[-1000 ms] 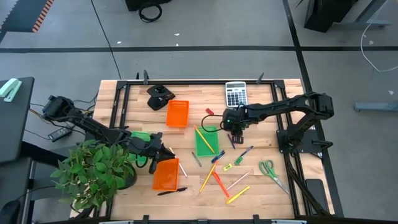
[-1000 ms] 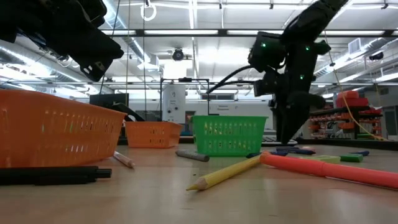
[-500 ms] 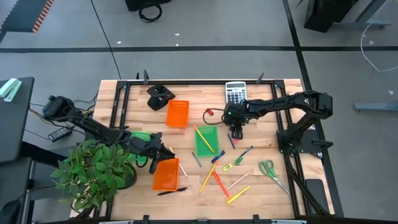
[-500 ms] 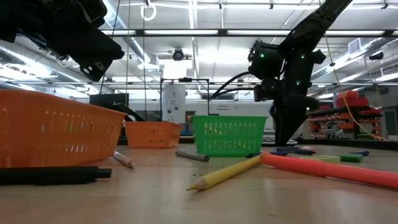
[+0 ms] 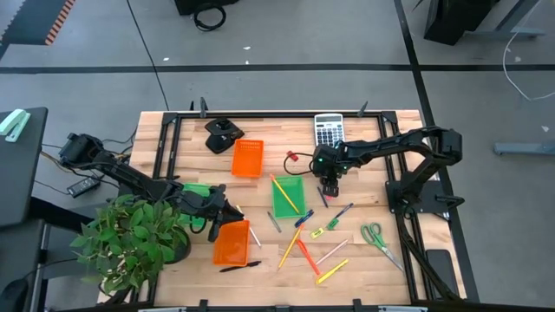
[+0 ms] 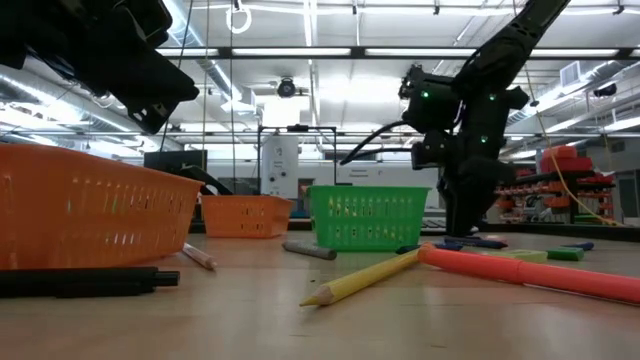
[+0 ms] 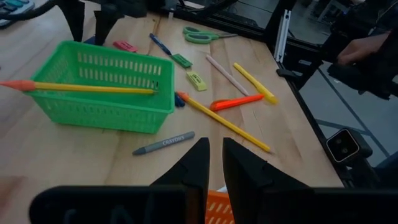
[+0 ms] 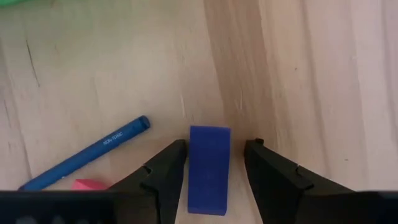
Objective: Sort crayons/erasers/pens/pencils in bins
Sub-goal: Put the blue eraser into the top orange basket
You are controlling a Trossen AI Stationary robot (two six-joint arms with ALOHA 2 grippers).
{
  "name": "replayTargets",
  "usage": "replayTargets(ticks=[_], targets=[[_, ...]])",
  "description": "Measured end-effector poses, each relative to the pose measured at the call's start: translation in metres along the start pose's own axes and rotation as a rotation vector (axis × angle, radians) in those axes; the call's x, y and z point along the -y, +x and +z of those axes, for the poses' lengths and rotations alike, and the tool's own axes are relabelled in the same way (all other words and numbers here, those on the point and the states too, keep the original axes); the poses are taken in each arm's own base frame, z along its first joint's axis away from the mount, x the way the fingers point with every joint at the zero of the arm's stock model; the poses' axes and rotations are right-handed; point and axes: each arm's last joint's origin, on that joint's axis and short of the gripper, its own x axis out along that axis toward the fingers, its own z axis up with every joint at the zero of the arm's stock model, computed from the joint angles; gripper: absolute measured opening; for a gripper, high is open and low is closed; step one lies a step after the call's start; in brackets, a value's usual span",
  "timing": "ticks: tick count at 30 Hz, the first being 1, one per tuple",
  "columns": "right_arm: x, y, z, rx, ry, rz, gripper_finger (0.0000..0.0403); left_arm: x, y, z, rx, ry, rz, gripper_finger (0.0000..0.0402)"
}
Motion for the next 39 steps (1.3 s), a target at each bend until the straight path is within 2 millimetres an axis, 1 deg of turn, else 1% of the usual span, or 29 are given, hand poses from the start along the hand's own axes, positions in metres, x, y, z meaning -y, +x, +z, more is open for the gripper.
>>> replayTargets(ticks=[3,6,9,13,15,18,22,25,28,32,34,37,39], targets=[[-0.001,0.002,-0.005,0.002,0.012,-0.017,0.0174,0.0,0.0,0.0,0.0,0.0,0.0,0.0052],[-0.001,0.003,-0.005,-0.001,0.02,-0.016,0.016,0.0,0.0,0.0,-0.001,0.001,0.001,0.0052],[-0.002,0.003,-0.006,-0.005,0.034,-0.012,0.013,0.0,0.0,0.0,-0.003,0.002,0.002,0.0052],[-0.002,0.003,-0.006,-0.007,0.031,-0.009,0.0081,0.0,0.0,-0.001,-0.006,0.003,0.003,0.0052],[-0.002,0.003,-0.006,-0.007,0.032,-0.009,0.0064,0.0,0.0,-0.001,-0.006,0.003,0.003,0.0052],[-0.002,0.0,-0.006,0.006,0.036,-0.01,0.0061,0.0,0.0,-0.001,-0.006,0.003,0.003,0.0052],[-0.001,-0.016,-0.001,0.047,0.056,-0.033,0.007,0.0,0.0,-0.001,-0.006,0.002,0.003,0.0052],[0.0,-0.041,0.016,0.166,0.063,-0.046,0.007,0.0,0.0,-0.001,-0.005,0.002,0.003,0.0052],[-0.002,-0.062,0.022,0.193,0.063,-0.035,0.0068,0.0,0.0,-0.001,-0.006,0.003,0.003,0.0052],[-0.007,-0.093,0.043,0.33,0.068,-0.019,0.0071,0.0,0.0,-0.001,-0.004,0.007,0.009,0.0052],[-0.014,-0.102,0.056,0.382,0.051,0.001,0.0072,-0.001,0.0,-0.001,-0.004,0.011,0.01,0.0052],[-0.026,-0.115,0.083,0.489,-0.007,0.021,0.0072,-0.001,0.0,0.0,-0.003,0.014,0.01,0.0052],[-0.032,-0.116,0.1,0.515,-0.055,0.023,0.0071,-0.001,0.0,0.0,-0.001,0.019,0.012,0.0052]])
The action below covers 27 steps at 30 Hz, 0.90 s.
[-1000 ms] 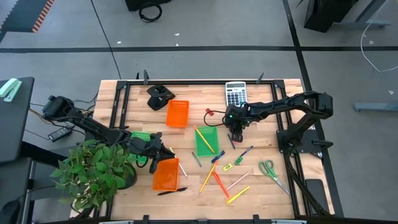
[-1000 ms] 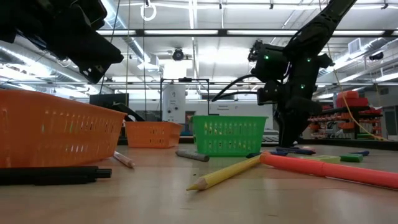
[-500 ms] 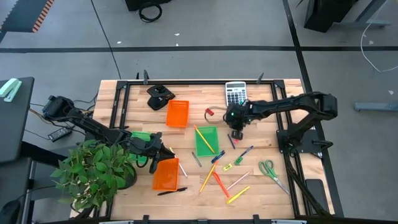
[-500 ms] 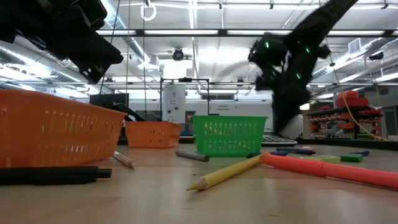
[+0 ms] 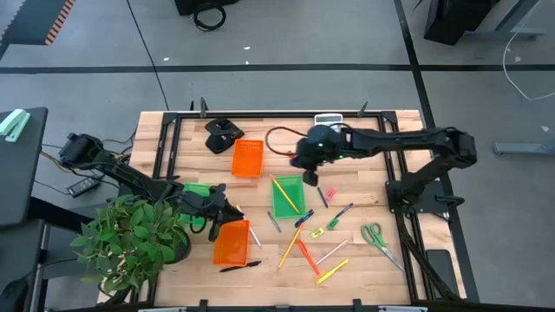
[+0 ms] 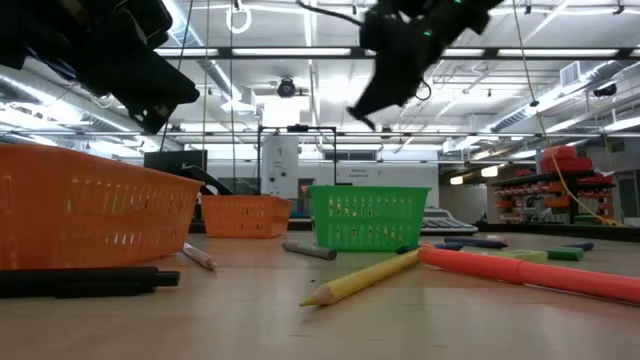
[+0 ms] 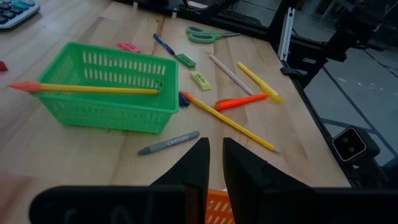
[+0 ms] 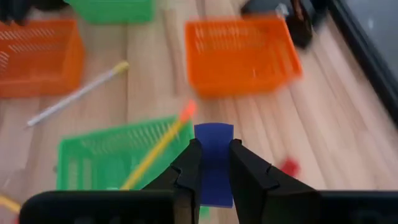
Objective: Sort crayons/erasers/pens/pencils in bins
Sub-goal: Put the blue eraser into the top orange basket
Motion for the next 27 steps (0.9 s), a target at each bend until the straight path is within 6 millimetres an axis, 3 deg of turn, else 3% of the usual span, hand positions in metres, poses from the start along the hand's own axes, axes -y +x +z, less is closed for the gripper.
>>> replayTargets(ticks=[6,13,21,27], targets=[[0.002,0.045,0.038,0.061,-0.066,-0.002,0.0074,0.005,-0.001,0.013,0.136,0.017,-0.042,0.0052],[0.013,0.107,0.06,0.059,-0.098,0.003,0.0076,0.009,-0.003,0.019,0.196,0.03,-0.07,0.0052],[0.048,0.147,0.051,0.018,-0.035,-0.01,0.0076,0.009,-0.003,0.019,0.196,0.029,-0.069,0.0052],[0.061,0.159,0.041,-0.012,0.007,-0.01,0.0085,0.008,-0.002,0.018,0.19,0.032,-0.067,0.0052]])
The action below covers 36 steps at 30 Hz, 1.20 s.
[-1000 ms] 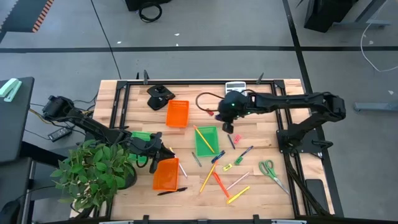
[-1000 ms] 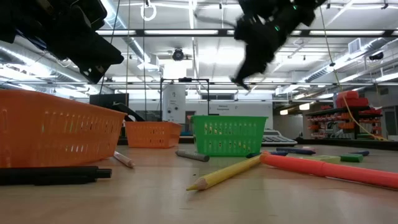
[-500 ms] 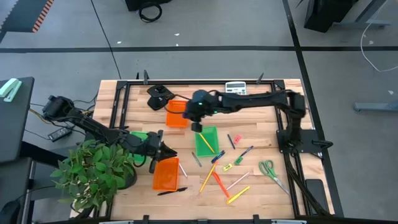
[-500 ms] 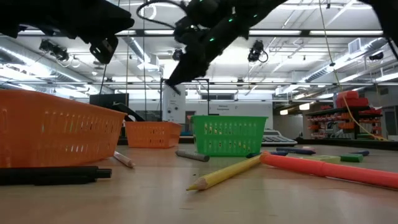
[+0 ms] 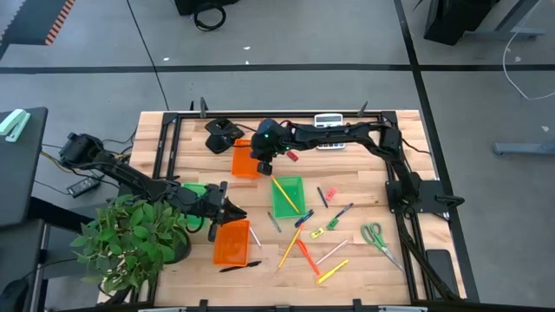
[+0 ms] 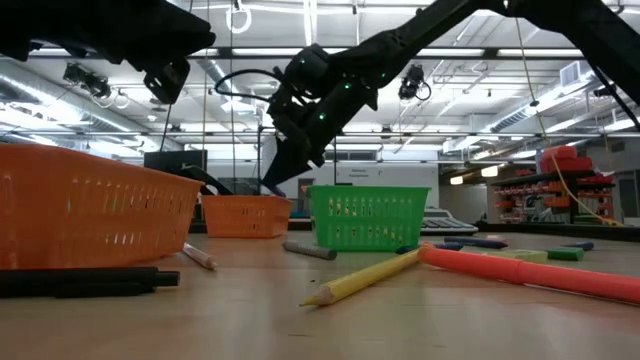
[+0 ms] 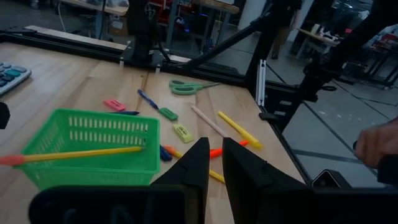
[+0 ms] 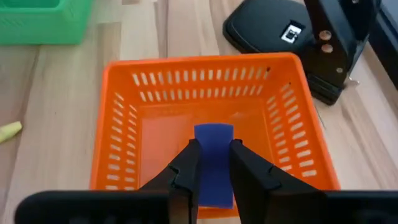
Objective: Sort crayons/erasers/pens/pencils in bins
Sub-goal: Put the blue eraser into the top orange basket, then put the red eraser into the top orange basket
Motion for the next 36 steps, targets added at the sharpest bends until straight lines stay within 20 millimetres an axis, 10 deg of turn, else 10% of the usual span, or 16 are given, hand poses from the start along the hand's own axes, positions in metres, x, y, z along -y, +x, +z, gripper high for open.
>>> replayTargets(ticks=[17,26,36], targets=[[0.017,-0.033,0.014,0.029,0.009,-0.067,0.0196,-0.002,0.0,-0.006,-0.064,0.014,0.019,0.0052],[0.052,-0.051,-0.028,-0.369,0.136,-0.192,0.019,0.0,-0.002,-0.012,-0.115,0.009,0.016,0.0052],[0.059,-0.035,-0.072,-0.433,0.198,-0.216,0.0188,0.001,-0.002,-0.013,-0.123,0.005,0.018,0.0052]])
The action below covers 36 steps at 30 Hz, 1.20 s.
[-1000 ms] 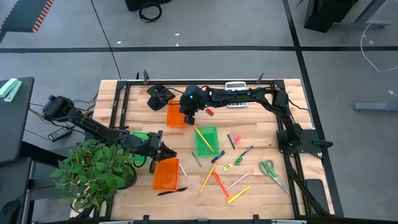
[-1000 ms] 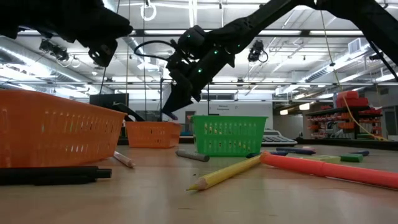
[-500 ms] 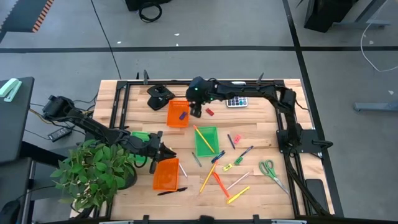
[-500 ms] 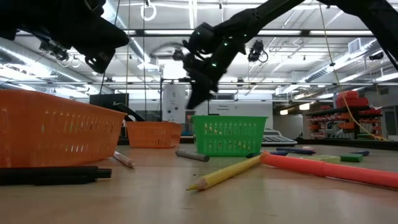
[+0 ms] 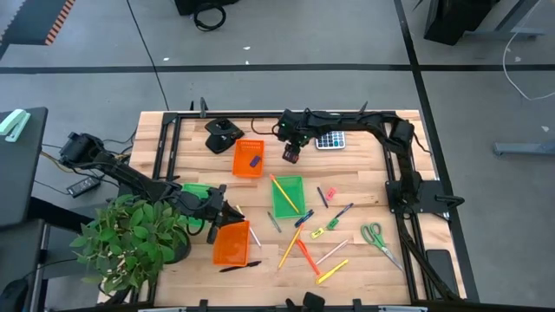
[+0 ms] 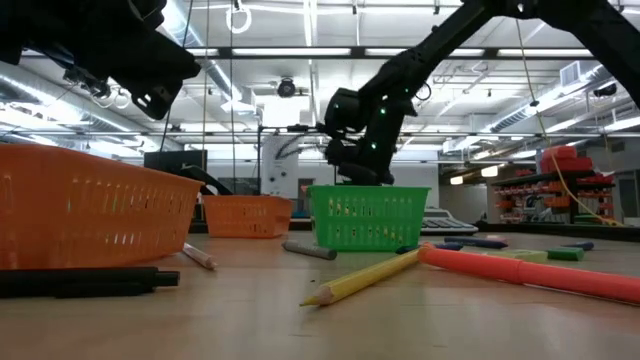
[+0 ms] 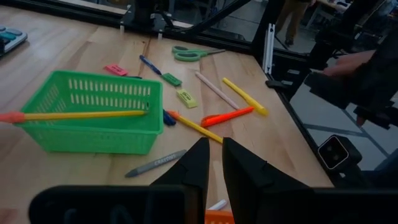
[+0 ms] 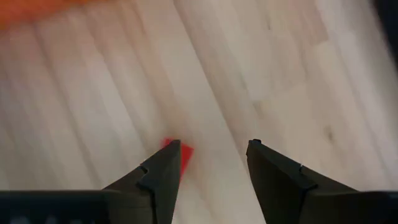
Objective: Sort crayons/erasers/pens/pencils in bins
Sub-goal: Put the red eraser into the top orange basket
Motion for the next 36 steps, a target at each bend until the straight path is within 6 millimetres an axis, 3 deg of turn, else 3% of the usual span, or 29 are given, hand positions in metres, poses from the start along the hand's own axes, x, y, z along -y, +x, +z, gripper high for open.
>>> replayTargets(ticks=[5,23,30,36], targets=[[-0.002,0.009,-0.011,-0.02,0.023,0.001,0.0188,0.0,0.0,-0.001,-0.008,-0.012,0.003,0.0052],[-0.006,0.004,-0.008,0.01,0.08,0.017,0.0199,-0.002,0.0,-0.006,-0.055,-0.017,0.021,0.0052],[-0.022,0.003,-0.009,0.008,0.071,0.041,0.0213,-0.002,0.0,-0.007,-0.066,-0.016,0.025,0.0052],[-0.027,0.011,-0.021,-0.025,0.066,-0.018,0.0214,-0.002,0.0,-0.007,-0.066,-0.024,0.026,0.0052]])
